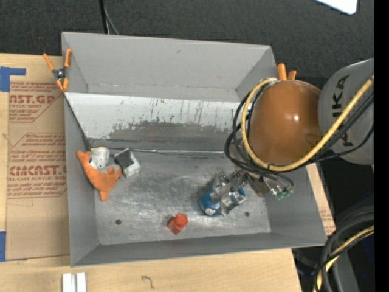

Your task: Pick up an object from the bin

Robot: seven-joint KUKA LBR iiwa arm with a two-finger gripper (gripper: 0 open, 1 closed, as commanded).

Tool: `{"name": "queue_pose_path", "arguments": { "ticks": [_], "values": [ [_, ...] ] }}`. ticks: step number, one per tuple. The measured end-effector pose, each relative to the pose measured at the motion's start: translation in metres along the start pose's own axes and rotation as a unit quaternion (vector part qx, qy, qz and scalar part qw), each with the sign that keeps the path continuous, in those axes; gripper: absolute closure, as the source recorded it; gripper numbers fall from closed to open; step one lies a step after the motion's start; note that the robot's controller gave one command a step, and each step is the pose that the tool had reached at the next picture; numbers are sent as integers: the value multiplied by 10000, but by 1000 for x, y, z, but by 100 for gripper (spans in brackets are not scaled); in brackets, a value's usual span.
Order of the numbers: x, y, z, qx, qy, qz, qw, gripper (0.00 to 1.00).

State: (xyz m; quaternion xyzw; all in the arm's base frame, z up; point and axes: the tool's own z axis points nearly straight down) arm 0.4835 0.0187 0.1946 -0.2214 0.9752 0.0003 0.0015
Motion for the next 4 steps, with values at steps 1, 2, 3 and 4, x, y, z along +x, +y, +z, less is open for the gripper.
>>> {"name": "queue_pose_path", "arguments": {
  "ticks": [1, 2, 3, 4],
  "values": [
    [-37, 79, 41, -14, 14, -155, 9999, 0],
    [-37, 78, 41, -7, 13, -149, 9999, 0],
    [-46, 75, 116, -6, 15, -1376, 9905, 100],
    [-46, 75, 116, -5, 13, -1376, 9905, 100]
  ]
}}
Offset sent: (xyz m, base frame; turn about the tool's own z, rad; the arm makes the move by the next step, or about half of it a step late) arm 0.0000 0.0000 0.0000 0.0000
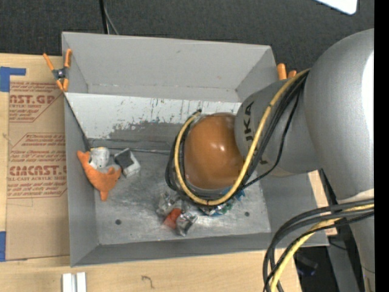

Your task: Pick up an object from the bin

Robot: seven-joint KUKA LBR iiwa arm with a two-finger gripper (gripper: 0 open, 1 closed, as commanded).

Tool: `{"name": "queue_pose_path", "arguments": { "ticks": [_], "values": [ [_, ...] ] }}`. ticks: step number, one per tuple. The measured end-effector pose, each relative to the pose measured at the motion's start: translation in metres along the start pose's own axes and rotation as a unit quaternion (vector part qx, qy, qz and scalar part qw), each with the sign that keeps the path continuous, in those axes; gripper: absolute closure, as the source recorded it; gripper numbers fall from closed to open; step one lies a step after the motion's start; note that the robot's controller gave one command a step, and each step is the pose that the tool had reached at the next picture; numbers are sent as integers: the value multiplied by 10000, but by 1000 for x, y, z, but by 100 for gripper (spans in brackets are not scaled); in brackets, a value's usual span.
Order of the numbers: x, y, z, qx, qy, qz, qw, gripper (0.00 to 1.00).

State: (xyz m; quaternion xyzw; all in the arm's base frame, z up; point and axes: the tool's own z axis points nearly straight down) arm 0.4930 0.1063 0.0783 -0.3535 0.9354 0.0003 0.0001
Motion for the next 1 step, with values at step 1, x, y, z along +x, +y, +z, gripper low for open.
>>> {"name": "queue_pose_path", "arguments": {
  "ticks": [1],
  "values": [
    [2, 3, -141, 4, -15, -546, 9985, 100]
  ]
}}
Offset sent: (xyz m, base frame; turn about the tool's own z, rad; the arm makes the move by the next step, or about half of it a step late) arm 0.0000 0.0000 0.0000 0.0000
